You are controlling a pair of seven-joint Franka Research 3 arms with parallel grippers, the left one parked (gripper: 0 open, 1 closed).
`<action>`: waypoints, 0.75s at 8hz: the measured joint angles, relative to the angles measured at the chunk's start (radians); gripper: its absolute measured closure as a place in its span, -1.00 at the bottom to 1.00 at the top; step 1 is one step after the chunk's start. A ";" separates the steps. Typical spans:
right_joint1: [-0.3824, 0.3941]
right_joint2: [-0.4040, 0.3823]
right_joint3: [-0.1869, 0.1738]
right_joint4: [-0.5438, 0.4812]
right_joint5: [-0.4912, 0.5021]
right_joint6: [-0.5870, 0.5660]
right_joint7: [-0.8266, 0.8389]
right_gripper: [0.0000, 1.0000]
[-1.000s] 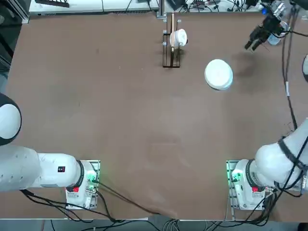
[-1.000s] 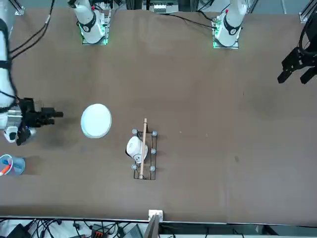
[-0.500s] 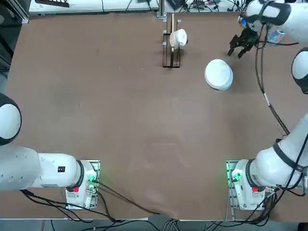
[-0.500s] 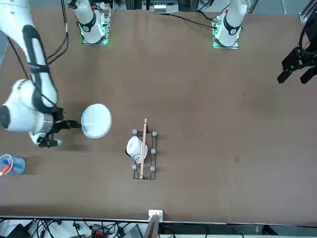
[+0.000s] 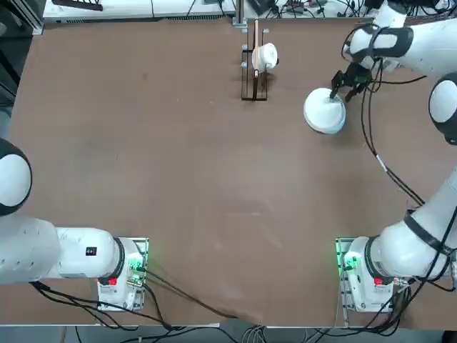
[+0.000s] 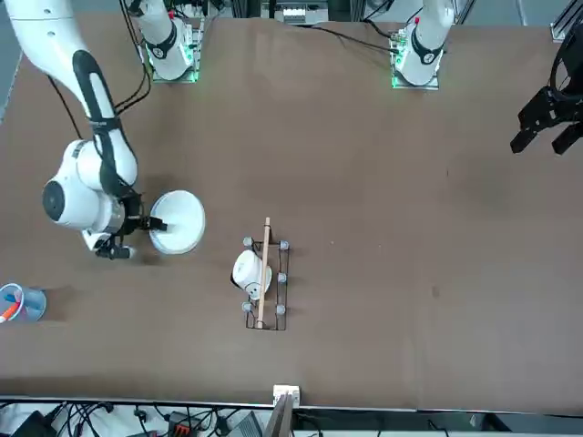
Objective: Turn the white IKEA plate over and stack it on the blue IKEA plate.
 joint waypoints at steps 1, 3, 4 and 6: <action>0.001 -0.016 -0.002 -0.018 -0.023 0.002 0.001 -1.00; 0.002 -0.034 -0.023 -0.039 -0.081 0.004 0.007 -1.00; 0.002 -0.034 -0.035 -0.042 -0.098 0.007 0.007 -1.00; 0.002 -0.033 -0.043 -0.049 -0.106 0.027 0.007 -1.00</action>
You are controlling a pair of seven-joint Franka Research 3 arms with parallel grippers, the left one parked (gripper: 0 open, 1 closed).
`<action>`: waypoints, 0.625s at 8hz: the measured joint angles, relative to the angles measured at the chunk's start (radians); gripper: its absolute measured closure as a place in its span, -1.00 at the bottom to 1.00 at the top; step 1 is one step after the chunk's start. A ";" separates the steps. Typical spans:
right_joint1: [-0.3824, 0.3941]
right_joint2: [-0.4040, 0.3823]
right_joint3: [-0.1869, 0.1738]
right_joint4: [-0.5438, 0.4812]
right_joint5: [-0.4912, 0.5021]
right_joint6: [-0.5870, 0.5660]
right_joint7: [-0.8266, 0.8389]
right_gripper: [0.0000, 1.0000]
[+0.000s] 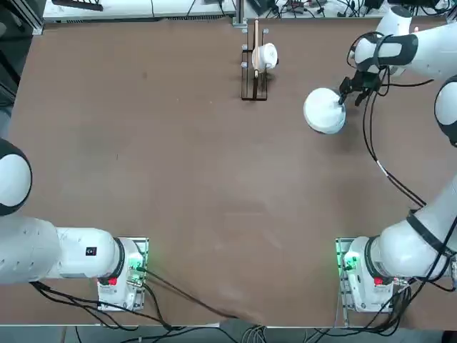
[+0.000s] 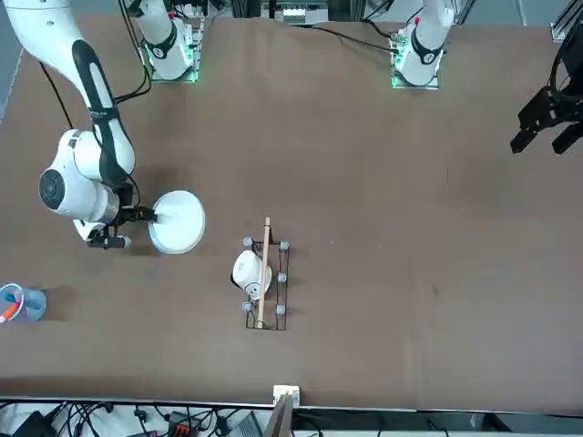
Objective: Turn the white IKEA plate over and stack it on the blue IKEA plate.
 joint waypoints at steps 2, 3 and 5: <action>0.000 0.000 0.000 -0.002 -0.001 0.006 0.000 -1.00; 0.000 0.000 0.000 -0.002 -0.001 0.007 0.000 -1.00; 0.000 0.000 0.000 -0.002 -0.007 0.009 0.000 -1.00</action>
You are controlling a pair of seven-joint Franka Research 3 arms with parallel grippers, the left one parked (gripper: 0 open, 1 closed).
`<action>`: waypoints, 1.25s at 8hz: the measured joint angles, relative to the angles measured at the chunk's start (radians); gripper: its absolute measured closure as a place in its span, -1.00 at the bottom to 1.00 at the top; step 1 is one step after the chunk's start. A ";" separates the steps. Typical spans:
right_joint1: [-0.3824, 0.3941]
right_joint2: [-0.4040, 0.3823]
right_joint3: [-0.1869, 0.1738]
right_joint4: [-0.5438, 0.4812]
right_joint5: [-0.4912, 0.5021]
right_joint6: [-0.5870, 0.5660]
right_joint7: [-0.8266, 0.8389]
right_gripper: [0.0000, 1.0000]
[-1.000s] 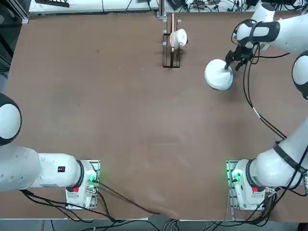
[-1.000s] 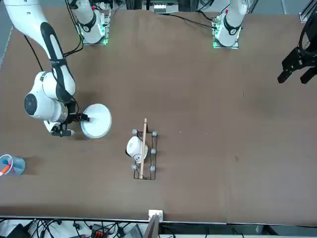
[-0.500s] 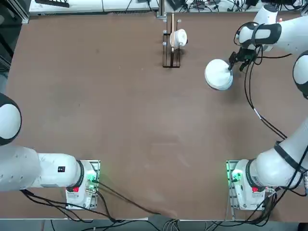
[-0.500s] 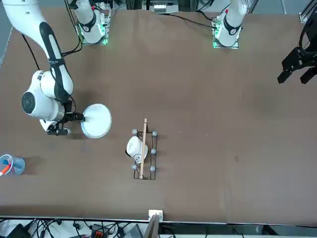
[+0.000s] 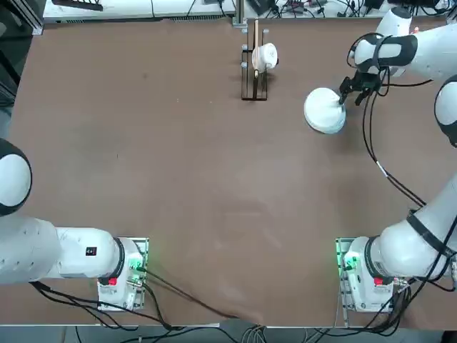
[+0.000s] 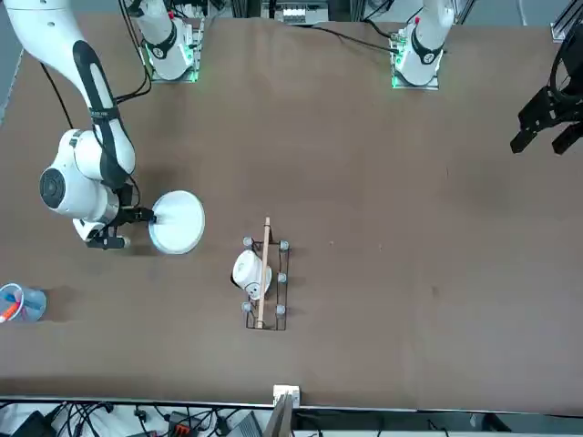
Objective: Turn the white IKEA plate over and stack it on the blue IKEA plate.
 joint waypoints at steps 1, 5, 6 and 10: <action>0.000 0.000 0.000 0.000 -0.004 0.002 0.000 -1.00; 0.003 -0.001 0.001 0.006 -0.005 0.010 0.000 -1.00; 0.007 -0.001 0.001 0.010 -0.005 0.010 0.007 -1.00; 0.037 0.000 0.003 0.012 -0.005 0.010 0.046 -1.00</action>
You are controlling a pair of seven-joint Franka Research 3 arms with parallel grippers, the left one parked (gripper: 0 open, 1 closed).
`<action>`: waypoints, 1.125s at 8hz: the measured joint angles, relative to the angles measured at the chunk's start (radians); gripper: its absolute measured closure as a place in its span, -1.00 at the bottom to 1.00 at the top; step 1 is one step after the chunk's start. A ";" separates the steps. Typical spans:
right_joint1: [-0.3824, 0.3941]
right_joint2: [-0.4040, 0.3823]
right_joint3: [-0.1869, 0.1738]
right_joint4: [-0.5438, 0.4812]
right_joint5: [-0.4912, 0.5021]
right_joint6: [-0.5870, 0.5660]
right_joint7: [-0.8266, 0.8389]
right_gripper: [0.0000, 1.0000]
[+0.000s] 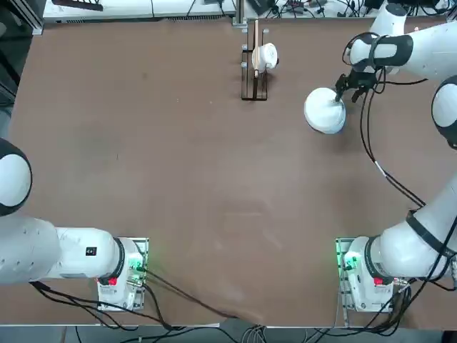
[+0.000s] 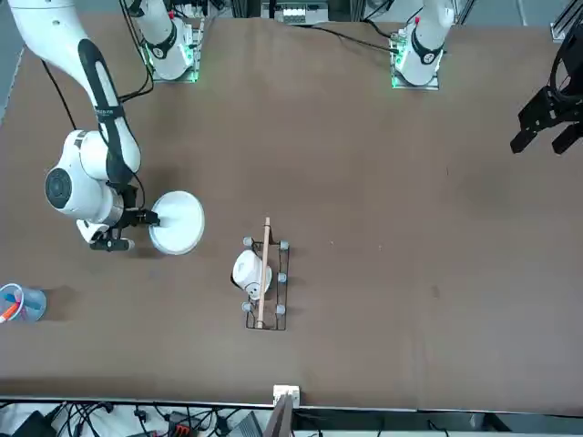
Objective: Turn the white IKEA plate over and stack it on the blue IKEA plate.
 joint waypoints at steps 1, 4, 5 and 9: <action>0.002 0.002 0.000 -0.001 0.000 0.000 0.002 -1.00; 0.003 0.013 -0.001 -0.007 0.000 0.000 0.002 -1.00; 0.002 0.014 -0.003 -0.007 -0.002 0.001 0.002 -1.00; -0.018 0.027 -0.034 -0.007 -0.077 0.005 -0.010 -1.00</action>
